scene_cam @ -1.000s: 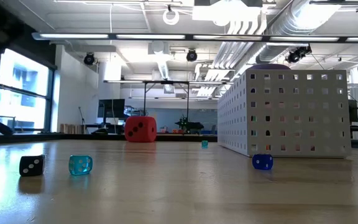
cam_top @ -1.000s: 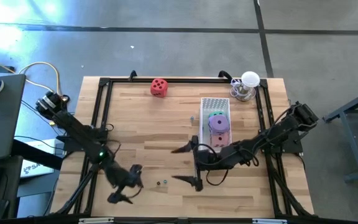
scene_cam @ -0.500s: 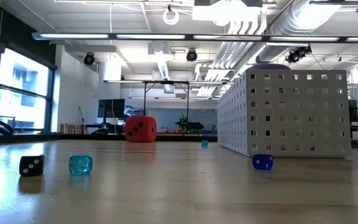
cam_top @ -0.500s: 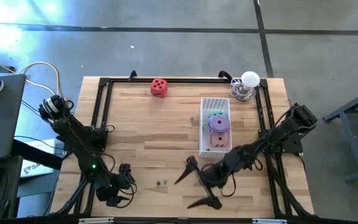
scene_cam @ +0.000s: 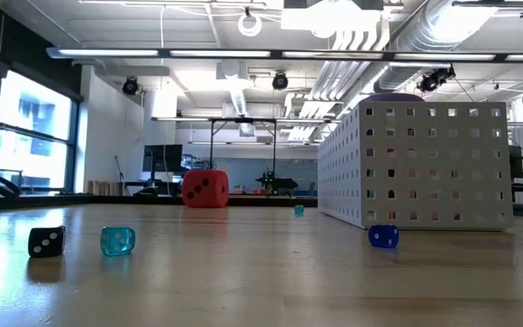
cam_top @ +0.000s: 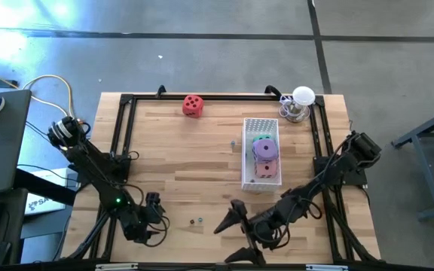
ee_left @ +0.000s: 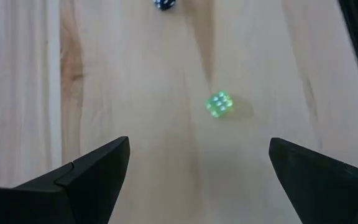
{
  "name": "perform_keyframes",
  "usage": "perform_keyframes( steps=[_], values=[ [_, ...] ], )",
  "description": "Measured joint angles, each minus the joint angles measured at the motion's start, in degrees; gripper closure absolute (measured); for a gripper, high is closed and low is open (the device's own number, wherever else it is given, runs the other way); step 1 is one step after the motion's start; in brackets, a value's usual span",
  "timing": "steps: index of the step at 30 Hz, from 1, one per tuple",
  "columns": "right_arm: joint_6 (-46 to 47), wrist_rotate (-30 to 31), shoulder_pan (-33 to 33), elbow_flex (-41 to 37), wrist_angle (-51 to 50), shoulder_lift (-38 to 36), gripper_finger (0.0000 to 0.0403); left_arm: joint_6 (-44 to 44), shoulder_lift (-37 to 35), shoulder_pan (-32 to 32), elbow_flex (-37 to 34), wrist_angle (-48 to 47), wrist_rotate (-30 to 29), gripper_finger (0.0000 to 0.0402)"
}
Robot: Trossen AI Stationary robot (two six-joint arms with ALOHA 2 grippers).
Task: Pick & Place Dice
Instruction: Put the light green die into the white bin
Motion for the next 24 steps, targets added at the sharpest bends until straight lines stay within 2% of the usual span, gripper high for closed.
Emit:
perform_keyframes(
  steps=[5,8,18,24],
  values=[
    [0.5,-0.1,-0.2,0.0,0.0,0.0,0.0019,-0.2,0.0,0.0,-1.6,2.0,-1.6,0.0027],
    [1.5,-0.1,-0.2,0.0,0.0,0.0,0.0019,-0.4,1.0,-0.4,-2.9,7.2,-2.1,0.0027],
    [6.0,-0.2,1.4,0.0,0.5,0.0,0.0019,-0.9,7.8,-2.4,-3.1,16.0,-3.8,0.0027],
    [7.5,-0.3,2.4,0.0,0.2,0.0,0.0019,0.1,8.7,-2.1,-3.0,14.0,-8.2,0.0031]
  ],
)
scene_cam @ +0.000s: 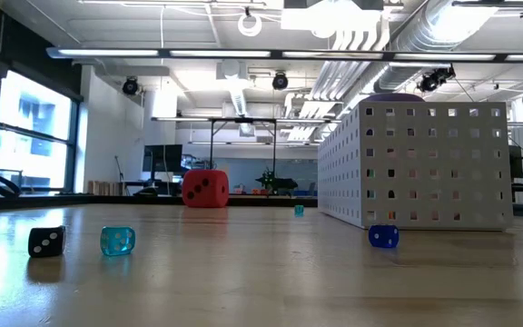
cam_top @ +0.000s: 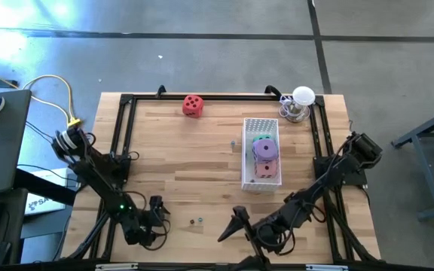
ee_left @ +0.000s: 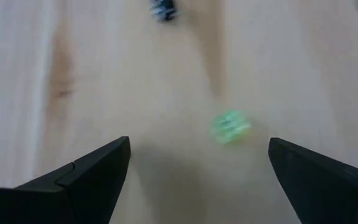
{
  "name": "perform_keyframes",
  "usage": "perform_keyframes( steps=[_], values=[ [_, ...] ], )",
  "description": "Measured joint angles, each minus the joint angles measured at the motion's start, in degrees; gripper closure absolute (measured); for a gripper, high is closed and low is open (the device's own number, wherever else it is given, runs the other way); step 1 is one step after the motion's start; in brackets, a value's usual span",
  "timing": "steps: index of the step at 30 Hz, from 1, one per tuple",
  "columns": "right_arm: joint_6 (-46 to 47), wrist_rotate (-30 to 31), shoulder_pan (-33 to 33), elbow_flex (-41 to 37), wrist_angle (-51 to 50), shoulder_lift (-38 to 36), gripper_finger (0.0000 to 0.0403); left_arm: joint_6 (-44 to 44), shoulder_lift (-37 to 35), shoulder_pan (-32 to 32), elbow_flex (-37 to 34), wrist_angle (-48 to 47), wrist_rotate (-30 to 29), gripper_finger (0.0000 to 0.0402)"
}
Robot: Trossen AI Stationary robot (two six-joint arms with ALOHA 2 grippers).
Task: Pick & Place Dice
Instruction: Put the light green die into the white bin
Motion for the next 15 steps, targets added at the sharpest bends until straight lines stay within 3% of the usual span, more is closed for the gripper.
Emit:
perform_keyframes(
  steps=[7,15],
  values=[
    [0.1,0.1,1.1,0.0,-0.6,0.0,0.0019,-3.5,5.3,-0.6,0.1,0.4,-2.7,0.0042],
    [0.1,0.1,1.7,0.0,-0.2,0.0,0.0019,-9.3,8.1,-5.0,0.0,3.4,-9.7,0.005]
  ],
)
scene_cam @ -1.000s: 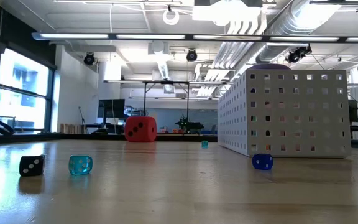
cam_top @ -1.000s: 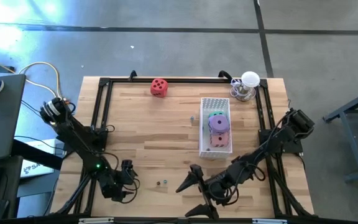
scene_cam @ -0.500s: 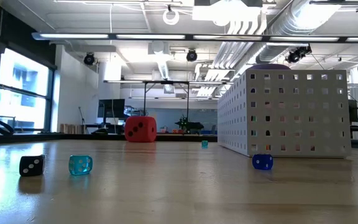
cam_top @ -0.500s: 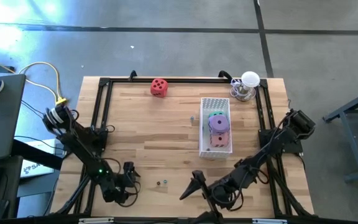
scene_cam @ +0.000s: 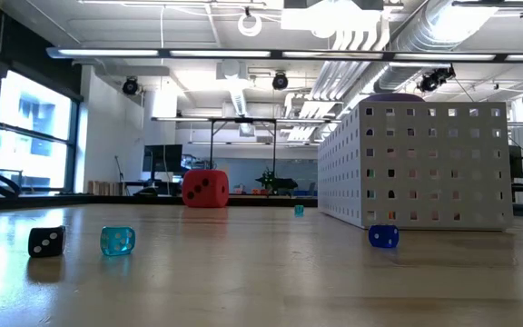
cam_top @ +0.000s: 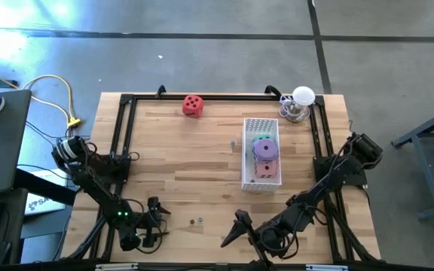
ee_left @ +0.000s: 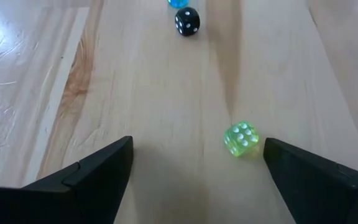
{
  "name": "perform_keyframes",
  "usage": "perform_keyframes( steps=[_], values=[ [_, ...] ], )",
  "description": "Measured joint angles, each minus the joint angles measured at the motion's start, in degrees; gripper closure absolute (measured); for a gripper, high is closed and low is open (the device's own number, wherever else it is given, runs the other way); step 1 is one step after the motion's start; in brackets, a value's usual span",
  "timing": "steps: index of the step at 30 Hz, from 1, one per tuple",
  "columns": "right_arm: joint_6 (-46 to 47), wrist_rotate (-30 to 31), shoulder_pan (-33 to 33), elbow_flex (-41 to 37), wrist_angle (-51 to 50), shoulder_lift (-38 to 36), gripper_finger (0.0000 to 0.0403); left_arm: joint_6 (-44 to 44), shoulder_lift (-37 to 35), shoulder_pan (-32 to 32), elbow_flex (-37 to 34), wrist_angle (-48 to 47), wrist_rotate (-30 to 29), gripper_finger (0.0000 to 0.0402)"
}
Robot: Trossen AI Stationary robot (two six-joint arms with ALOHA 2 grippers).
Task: Pick & Place Dice
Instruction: Put the light green die into the white bin
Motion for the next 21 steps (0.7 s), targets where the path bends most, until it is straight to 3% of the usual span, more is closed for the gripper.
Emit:
perform_keyframes(
  steps=[21],
  values=[
    [-0.2,0.4,-0.6,0.0,0.5,0.0,0.0019,-1.0,0.1,-1.7,-0.1,2.3,-3.2,0.009]
  ],
)
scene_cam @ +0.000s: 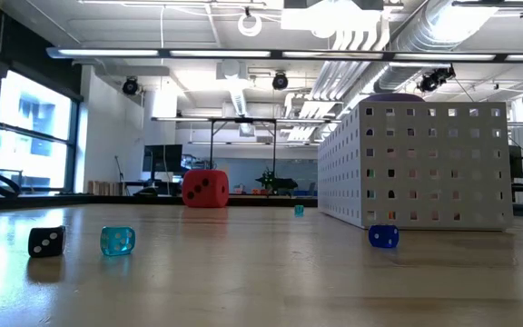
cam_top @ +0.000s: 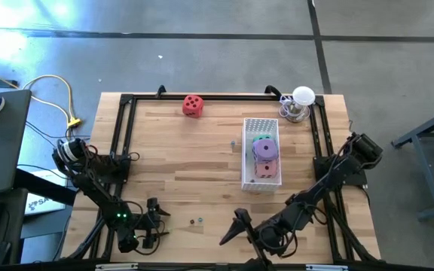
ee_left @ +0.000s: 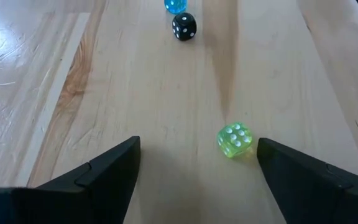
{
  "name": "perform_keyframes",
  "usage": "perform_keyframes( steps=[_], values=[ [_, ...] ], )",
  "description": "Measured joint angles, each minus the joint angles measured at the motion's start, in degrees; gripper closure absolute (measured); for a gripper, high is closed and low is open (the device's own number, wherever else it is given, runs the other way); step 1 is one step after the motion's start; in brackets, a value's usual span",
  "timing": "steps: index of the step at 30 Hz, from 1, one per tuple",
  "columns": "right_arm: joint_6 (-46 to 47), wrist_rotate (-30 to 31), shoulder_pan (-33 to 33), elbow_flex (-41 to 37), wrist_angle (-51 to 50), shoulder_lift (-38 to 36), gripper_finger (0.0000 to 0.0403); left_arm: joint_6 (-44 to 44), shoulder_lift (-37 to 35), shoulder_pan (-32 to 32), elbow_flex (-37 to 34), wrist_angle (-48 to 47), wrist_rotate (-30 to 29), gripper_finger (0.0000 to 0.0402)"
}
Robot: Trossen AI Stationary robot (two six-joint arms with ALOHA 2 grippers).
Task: Pick & Place Dice
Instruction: Put the light green die into the white bin
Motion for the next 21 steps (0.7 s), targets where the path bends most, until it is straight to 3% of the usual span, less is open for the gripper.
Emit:
perform_keyframes(
  steps=[12,21],
  values=[
    [1.0,4.3,-0.3,0.0,-0.3,0.0,0.0019,3.6,0.4,1.9,0.1,1.1,1.1,0.0091],
    [1.5,4.1,-1.1,0.0,-1.2,0.0,0.0019,0.3,3.8,1.1,0.1,3.0,-1.1,0.0102]
  ],
)
